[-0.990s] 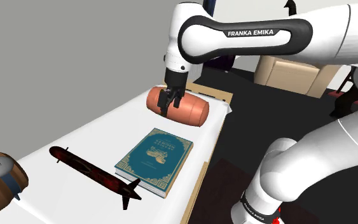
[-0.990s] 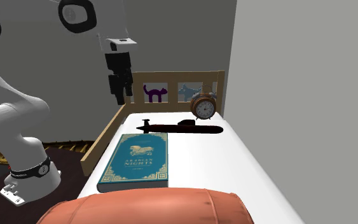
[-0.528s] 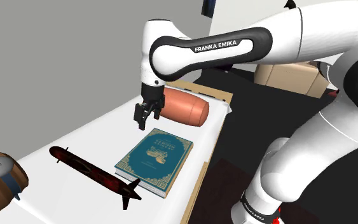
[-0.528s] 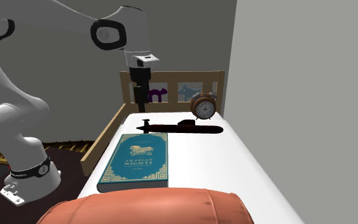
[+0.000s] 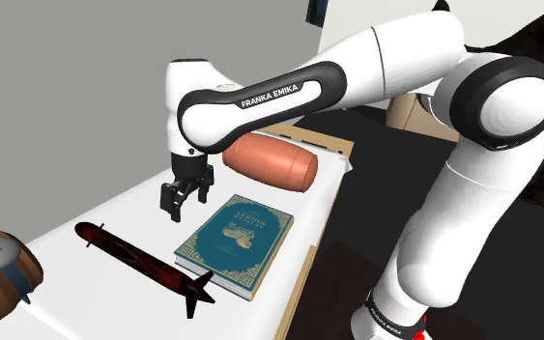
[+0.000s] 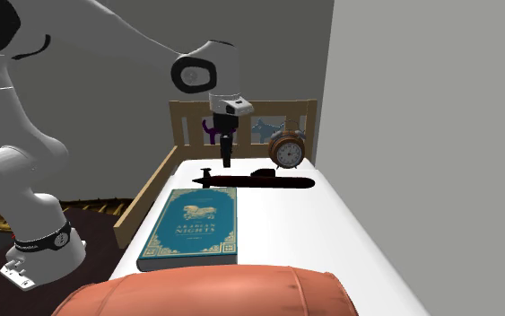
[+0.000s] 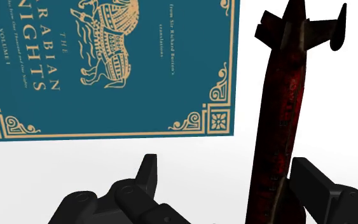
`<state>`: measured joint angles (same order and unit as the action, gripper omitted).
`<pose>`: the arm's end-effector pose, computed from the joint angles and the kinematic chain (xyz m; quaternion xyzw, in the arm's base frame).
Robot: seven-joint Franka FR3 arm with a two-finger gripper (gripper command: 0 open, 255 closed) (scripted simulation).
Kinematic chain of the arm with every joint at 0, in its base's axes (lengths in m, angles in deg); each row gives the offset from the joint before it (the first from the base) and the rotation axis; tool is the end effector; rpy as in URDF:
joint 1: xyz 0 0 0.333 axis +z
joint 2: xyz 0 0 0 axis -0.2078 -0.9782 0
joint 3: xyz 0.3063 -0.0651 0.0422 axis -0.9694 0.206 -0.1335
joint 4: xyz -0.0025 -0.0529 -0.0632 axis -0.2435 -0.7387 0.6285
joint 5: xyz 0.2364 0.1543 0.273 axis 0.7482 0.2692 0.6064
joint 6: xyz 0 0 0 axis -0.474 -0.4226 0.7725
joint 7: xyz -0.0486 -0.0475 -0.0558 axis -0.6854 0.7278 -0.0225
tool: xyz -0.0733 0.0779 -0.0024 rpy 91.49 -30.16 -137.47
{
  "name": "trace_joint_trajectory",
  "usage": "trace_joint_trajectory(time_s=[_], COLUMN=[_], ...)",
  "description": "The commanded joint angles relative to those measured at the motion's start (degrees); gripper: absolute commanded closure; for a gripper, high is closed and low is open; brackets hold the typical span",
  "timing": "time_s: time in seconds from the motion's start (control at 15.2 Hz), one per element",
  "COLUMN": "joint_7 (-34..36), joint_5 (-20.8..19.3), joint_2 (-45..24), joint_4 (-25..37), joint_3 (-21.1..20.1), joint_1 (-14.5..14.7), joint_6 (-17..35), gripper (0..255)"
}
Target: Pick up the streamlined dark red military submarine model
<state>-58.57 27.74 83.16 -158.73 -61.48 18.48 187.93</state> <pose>0.4787 0.2657 0.4458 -0.9900 -0.1386 0.0037 0.0262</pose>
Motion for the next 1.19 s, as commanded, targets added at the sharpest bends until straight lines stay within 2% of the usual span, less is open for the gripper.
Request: trace_joint_trajectory(time_s=[0.0, 0.59, 1.12], joint_7=[1.9, 9.2, 9.8], joint_5=[-1.4, -8.8, -10.1], joint_2=[-4.2, -24.1, -27.4], joint_4=[2.9, 19.2, 17.6], joint_3=[-0.9, -1.9, -1.2], joint_1=[0.8, 7.2, 8.0], joint_6=[0.8, 1.9, 6.6], gripper=[0, 0, 0])
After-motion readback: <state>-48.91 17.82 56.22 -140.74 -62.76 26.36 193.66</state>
